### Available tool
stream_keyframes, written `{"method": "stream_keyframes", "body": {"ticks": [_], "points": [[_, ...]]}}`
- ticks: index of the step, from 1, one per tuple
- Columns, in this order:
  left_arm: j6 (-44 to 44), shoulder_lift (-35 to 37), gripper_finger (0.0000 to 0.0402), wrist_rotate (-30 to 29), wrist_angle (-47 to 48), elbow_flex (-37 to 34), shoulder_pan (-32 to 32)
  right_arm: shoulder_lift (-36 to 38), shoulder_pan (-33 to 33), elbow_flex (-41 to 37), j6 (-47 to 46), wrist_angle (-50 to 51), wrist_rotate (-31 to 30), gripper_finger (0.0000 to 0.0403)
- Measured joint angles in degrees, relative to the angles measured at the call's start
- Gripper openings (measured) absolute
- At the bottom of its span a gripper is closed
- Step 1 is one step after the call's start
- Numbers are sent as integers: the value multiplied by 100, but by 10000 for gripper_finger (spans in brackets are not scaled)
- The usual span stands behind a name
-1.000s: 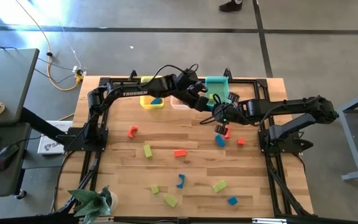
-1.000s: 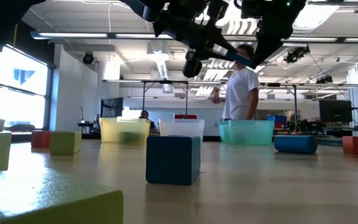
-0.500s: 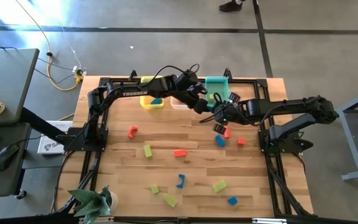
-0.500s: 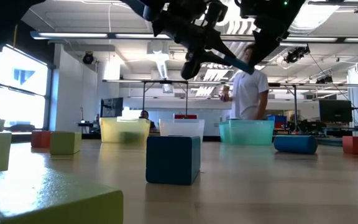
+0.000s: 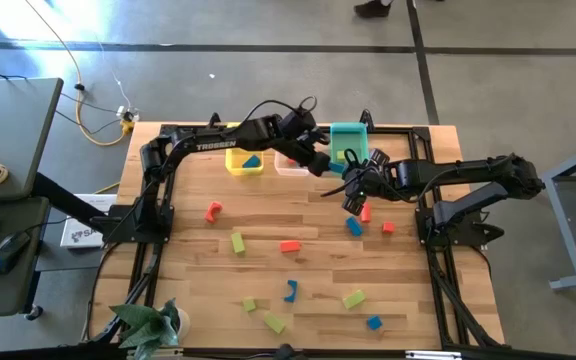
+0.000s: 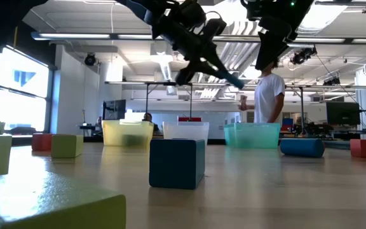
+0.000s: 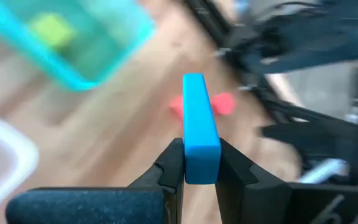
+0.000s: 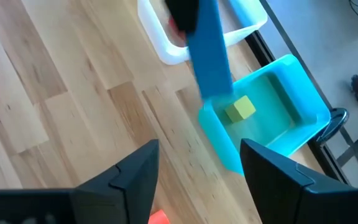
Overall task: Sort & place blocks by color
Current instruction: Put the blue block into the yellow bin
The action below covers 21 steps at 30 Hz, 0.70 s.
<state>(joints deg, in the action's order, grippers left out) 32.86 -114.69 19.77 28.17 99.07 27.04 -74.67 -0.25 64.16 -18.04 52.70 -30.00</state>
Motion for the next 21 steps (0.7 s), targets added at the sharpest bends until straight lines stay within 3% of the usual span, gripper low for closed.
{"method": "stream_keyframes", "body": {"ticks": [4,15,18,21], "points": [[-346,154,38,-710,593,2,221,0,0,0,0,16,-7,213],[-951,741,39,-3358,2439,9,922,2,0,0,-8,-21,-5,213],[-925,782,39,-3822,3040,7,1100,2,22,0,-6,-21,-2,213],[-906,779,39,-3889,3464,7,1260,2,67,-2,-11,-23,6,213]]}}
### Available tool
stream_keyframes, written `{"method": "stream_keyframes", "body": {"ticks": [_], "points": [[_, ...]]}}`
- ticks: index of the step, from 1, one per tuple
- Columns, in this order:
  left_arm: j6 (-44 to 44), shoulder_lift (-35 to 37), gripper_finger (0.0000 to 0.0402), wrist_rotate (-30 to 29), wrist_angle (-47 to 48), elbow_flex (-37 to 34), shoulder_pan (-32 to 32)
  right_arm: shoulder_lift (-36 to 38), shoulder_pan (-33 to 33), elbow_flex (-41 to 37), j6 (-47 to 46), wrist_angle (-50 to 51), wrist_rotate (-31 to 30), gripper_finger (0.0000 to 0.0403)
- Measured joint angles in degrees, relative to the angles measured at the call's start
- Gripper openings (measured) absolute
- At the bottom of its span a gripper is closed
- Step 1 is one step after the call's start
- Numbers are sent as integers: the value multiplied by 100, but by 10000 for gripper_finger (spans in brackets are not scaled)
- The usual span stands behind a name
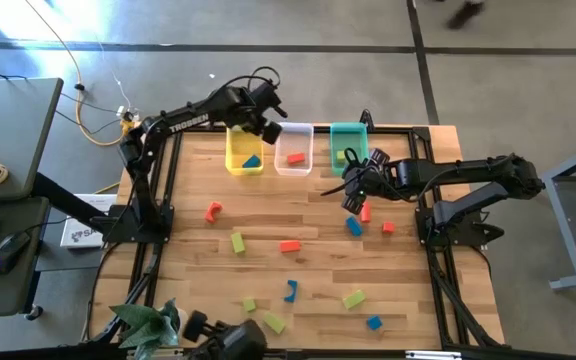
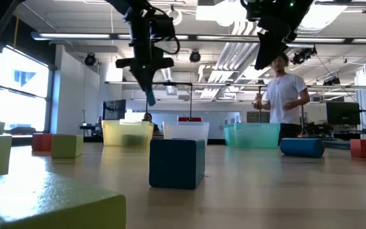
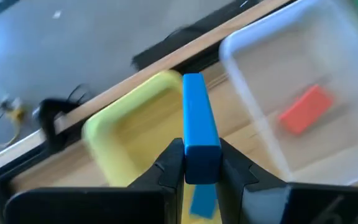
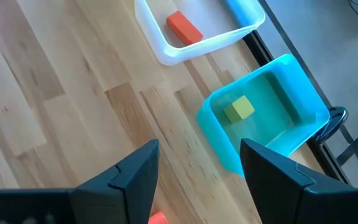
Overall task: Sort & place blocks by color
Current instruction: Put the blue block into the yellow bin
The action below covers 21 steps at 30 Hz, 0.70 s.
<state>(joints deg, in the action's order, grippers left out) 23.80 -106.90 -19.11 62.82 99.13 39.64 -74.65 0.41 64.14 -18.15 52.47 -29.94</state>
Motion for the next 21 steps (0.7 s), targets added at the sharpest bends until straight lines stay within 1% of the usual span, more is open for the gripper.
{"method": "stream_keyframes", "body": {"ticks": [4,9,14,21], "points": [[-3,-125,39,25,175,0,128,0,90,0,3,0,7,213],[-108,-301,39,392,503,0,290,0,174,0,-3,0,149,213],[-241,-467,40,437,593,-2,359,0,187,0,-144,-2,185,213],[-298,-637,47,861,596,-2,387,0,187,0,-453,-2,547,213]]}}
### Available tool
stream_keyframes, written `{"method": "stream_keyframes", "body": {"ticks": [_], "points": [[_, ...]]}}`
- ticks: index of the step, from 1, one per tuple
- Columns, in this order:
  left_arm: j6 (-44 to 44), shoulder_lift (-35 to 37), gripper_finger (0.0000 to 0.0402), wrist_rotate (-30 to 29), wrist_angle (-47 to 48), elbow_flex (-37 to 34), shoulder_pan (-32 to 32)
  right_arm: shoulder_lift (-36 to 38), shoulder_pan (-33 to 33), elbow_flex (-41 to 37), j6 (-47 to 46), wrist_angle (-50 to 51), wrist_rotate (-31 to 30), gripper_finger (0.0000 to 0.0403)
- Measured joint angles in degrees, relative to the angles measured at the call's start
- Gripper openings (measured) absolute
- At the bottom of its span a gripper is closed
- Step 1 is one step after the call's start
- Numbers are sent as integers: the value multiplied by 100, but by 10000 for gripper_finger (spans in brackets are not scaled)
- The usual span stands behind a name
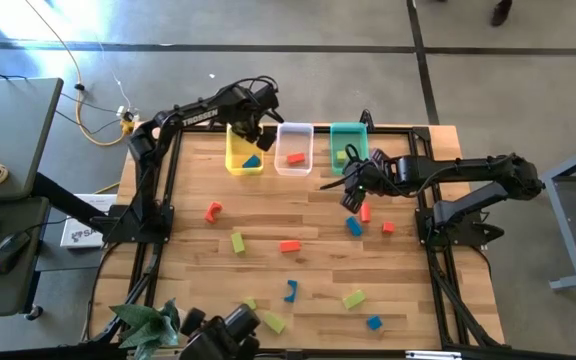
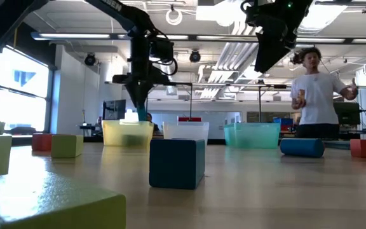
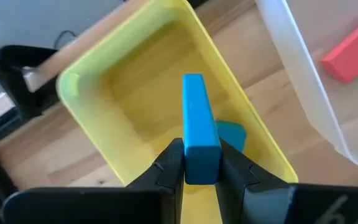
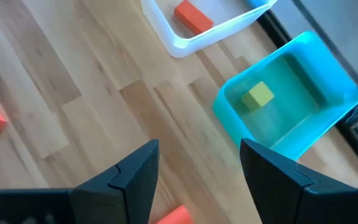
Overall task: Sort & place blocks by color
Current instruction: Put the blue block into the yellow bin, then put the orange block into the transparent bin
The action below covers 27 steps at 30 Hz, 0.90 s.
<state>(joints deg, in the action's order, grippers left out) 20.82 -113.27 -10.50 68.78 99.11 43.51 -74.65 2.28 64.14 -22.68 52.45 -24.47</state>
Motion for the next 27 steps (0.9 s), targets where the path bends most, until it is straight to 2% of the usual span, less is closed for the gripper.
{"method": "stream_keyframes", "body": {"ticks": [15,21,24,27], "points": [[-127,-136,131,205,97,0,-9,0,-2,0,-433,2,365,213],[-462,-136,136,907,91,-2,-11,0,-3,-2,-688,2,543,213],[-541,-90,134,1235,88,-1,-42,0,-7,-2,-1000,12,819,213],[-571,29,133,1272,73,-2,-136,0,-7,-2,-1383,87,1252,213]]}}
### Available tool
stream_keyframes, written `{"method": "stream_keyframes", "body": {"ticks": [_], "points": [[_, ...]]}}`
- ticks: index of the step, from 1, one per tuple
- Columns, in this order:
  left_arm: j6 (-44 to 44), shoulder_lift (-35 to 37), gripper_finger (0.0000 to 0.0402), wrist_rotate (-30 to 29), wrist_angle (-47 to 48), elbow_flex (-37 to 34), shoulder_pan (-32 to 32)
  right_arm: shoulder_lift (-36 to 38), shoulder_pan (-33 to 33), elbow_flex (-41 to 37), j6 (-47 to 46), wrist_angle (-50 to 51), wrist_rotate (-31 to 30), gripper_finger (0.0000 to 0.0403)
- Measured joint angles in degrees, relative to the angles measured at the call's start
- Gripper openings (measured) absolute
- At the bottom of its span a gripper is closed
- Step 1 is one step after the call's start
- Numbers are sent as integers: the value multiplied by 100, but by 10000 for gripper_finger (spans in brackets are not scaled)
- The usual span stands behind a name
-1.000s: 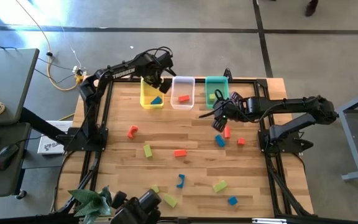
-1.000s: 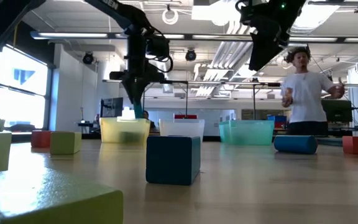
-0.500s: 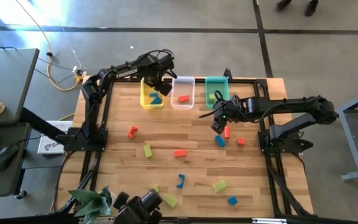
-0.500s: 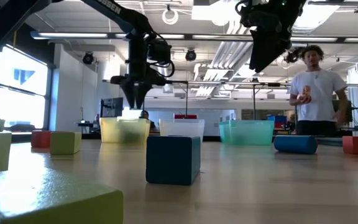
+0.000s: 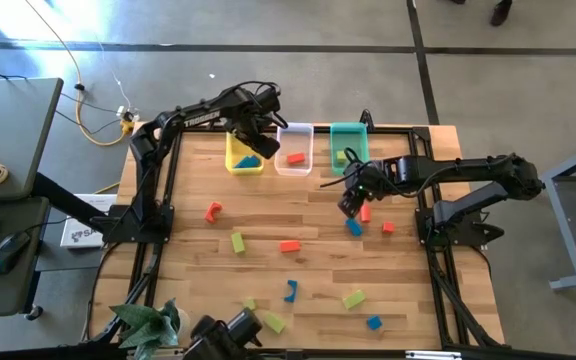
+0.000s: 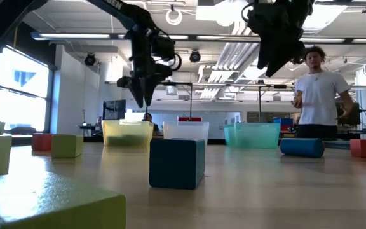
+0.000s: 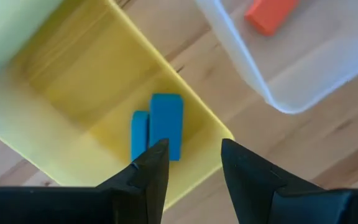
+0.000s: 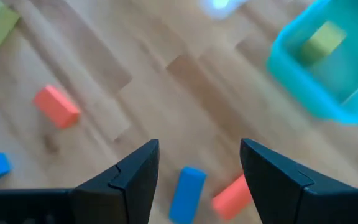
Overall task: Sort & place blocks by color
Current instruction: Put the orange block into the transparent bin
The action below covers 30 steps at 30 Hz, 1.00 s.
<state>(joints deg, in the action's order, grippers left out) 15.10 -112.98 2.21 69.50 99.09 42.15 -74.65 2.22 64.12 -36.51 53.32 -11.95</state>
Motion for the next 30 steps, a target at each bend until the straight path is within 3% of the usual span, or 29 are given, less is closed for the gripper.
{"method": "stream_keyframes", "body": {"ticks": [7,18,23,30], "points": [[-75,386,134,-24,-166,0,-401,0,-47,0,-916,560,599,213],[-185,744,133,-37,-230,1,-1440,0,-466,-35,-2195,1203,645,213],[-235,746,133,14,-306,1,-1963,0,-604,-381,-3114,1603,808,213],[-338,746,133,-137,-849,0,-2428,0,-706,-989,-3590,1526,874,213]]}}
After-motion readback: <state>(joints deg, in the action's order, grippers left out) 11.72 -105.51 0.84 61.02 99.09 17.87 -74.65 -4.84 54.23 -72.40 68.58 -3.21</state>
